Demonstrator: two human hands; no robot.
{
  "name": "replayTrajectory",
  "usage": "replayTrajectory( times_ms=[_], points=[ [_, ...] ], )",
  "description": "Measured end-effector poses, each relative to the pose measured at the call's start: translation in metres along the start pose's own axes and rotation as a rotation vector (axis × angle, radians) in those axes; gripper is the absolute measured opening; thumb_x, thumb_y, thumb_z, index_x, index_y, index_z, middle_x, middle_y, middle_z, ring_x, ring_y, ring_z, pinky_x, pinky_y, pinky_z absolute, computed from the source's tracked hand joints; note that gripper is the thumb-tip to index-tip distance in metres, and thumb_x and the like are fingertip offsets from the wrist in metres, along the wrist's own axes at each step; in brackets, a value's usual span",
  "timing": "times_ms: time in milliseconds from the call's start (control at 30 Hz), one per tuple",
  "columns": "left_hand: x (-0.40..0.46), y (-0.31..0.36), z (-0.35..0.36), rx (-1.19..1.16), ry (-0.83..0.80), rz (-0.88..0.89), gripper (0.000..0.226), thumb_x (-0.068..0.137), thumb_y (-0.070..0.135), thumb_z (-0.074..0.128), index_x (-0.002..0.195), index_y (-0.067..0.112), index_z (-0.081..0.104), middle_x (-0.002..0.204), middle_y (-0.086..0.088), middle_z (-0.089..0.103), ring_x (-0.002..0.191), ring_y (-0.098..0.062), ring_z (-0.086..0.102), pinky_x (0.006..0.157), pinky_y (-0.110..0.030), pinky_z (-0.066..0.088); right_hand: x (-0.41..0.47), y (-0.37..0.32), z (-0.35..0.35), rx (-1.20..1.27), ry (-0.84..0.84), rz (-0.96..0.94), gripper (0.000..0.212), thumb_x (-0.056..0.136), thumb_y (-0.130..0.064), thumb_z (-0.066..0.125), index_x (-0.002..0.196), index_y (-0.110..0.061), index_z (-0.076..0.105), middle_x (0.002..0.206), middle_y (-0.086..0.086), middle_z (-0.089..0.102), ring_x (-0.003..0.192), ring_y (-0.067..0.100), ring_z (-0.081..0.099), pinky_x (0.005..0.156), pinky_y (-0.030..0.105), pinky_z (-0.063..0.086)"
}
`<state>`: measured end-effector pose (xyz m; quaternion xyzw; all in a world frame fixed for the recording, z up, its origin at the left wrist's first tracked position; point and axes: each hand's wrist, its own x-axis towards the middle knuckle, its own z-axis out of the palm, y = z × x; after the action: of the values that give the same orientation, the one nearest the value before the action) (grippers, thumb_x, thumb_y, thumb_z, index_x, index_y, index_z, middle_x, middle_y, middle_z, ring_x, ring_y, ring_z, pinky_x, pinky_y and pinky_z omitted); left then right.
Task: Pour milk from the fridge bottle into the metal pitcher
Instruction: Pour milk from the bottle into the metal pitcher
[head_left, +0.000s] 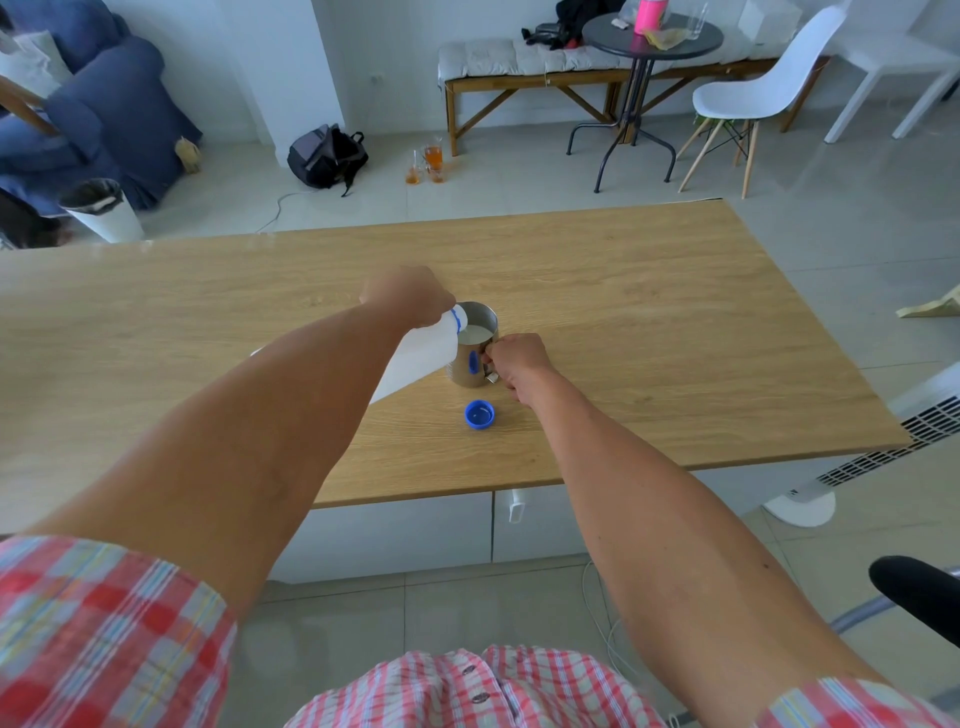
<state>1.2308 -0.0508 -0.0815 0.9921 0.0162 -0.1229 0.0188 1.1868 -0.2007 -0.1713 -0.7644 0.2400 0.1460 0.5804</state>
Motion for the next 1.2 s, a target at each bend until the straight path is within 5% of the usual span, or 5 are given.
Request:
replayTrajectory(
  times_ms=[767,967,1200],
  points=[
    [-0.0002,0.0018,-0.0003,0.016,0.010,0.002,0.032,0.100,0.041,0.047,0.099,0.013,0.061,0.083,-0.005,0.055,0.085,-0.029,0.060,0.069,-0.037,0.042,0.0021,0.0006,-0.0007,-0.030,0.015,0.007,0.033,0.096,-0.002,0.047,0.117,0.006,0.071,0.087,0.011,0.063,0.054,0.016,0.040,0.050,0.024,0.033],
    [-0.0006,0.0026,-0.0010,0.025,0.001,-0.002,0.032,0.100,0.041,0.046,0.099,0.013,0.061,0.083,-0.005,0.056,0.087,-0.029,0.060,0.072,-0.037,0.044,0.0028,0.0010,0.0013,-0.029,0.007,0.007,0.021,0.093,-0.002,0.048,0.095,-0.010,0.067,0.085,0.009,0.059,0.055,0.016,0.035,0.048,0.024,0.029],
    [-0.0024,0.0024,-0.0013,0.016,0.009,0.002,0.032,0.100,0.041,0.046,0.098,0.014,0.060,0.083,-0.005,0.056,0.087,-0.029,0.060,0.071,-0.036,0.044,0.0057,0.0019,0.0012,-0.030,0.006,-0.001,0.020,0.096,-0.003,0.047,0.095,-0.010,0.066,0.083,0.008,0.058,0.055,0.016,0.035,0.048,0.024,0.029]
  ],
)
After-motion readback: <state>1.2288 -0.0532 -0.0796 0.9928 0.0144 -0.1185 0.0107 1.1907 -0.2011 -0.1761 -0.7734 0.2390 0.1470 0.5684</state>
